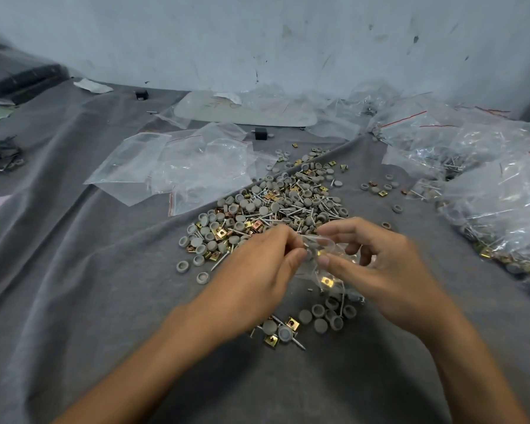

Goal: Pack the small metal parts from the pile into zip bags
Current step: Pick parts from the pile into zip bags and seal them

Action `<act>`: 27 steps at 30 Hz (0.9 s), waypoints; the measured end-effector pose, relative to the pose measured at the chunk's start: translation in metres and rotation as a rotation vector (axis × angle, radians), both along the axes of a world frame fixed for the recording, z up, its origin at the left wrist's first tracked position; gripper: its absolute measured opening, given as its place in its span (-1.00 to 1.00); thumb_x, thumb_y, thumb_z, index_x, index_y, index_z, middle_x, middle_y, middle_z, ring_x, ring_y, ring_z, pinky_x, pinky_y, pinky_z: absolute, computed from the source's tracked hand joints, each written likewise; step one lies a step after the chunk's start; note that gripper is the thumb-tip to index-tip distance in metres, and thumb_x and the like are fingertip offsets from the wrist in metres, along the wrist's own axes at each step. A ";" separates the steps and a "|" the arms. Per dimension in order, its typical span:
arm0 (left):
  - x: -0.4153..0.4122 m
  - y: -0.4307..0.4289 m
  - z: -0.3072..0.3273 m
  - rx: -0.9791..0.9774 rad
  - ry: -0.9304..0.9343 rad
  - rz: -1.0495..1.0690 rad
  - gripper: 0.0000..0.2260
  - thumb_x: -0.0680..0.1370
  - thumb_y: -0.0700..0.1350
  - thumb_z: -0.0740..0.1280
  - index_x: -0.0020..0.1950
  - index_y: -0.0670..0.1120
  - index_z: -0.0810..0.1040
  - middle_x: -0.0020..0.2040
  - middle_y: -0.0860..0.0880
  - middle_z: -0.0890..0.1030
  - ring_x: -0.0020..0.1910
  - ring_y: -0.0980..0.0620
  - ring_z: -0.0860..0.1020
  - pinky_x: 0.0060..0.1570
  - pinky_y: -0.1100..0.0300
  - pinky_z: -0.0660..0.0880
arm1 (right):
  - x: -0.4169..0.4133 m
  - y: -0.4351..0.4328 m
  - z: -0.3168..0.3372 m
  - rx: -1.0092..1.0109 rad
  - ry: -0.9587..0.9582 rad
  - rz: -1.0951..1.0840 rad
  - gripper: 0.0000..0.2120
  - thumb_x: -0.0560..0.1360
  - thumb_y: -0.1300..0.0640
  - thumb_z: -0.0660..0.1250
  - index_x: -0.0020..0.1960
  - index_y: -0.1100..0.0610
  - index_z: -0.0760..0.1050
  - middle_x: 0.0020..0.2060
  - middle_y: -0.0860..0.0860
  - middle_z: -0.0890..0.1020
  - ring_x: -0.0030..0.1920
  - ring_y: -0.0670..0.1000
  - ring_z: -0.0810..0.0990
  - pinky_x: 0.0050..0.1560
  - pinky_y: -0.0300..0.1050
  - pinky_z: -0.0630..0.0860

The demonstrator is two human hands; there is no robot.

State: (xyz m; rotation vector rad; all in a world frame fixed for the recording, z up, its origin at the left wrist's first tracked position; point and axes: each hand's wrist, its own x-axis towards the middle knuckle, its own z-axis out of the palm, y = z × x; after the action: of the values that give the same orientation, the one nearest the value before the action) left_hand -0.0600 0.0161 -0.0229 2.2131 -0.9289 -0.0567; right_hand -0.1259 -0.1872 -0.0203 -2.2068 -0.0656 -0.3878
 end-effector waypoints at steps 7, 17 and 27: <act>-0.003 -0.003 0.001 -0.144 -0.027 0.087 -0.91 0.64 0.14 0.27 0.04 0.17 0.51 -0.17 0.23 0.61 -0.20 0.25 0.57 -0.25 0.20 0.46 | 0.001 -0.002 -0.002 0.021 -0.012 -0.011 -0.71 0.44 0.01 0.55 0.11 -0.22 0.61 -0.01 -0.24 0.69 -0.08 -0.10 0.57 -0.11 -0.23 0.42; 0.005 0.009 0.011 -0.190 -0.021 0.057 -0.81 0.60 0.21 0.24 0.09 0.20 0.60 -0.13 0.28 0.62 -0.22 0.24 0.57 -0.31 0.32 0.41 | 0.000 -0.007 -0.001 0.059 -0.038 -0.058 -0.70 0.45 -0.05 0.53 0.15 -0.25 0.60 0.01 -0.24 0.69 0.00 -0.11 0.59 -0.05 -0.03 0.54; -0.007 0.023 -0.003 0.573 -0.138 -0.299 -0.56 0.44 0.36 0.37 0.22 0.19 0.45 0.07 0.23 0.44 0.06 0.20 0.31 0.07 0.22 0.32 | 0.000 -0.009 -0.002 0.096 -0.052 -0.110 -0.73 0.45 -0.09 0.51 0.12 -0.26 0.60 -0.02 -0.28 0.67 -0.04 -0.11 0.57 -0.05 0.01 0.53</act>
State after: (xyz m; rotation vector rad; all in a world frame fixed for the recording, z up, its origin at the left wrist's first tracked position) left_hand -0.0670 0.0388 -0.0255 2.5924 -1.4591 -0.3523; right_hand -0.1256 -0.1962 -0.0222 -2.1115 0.0455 -0.4997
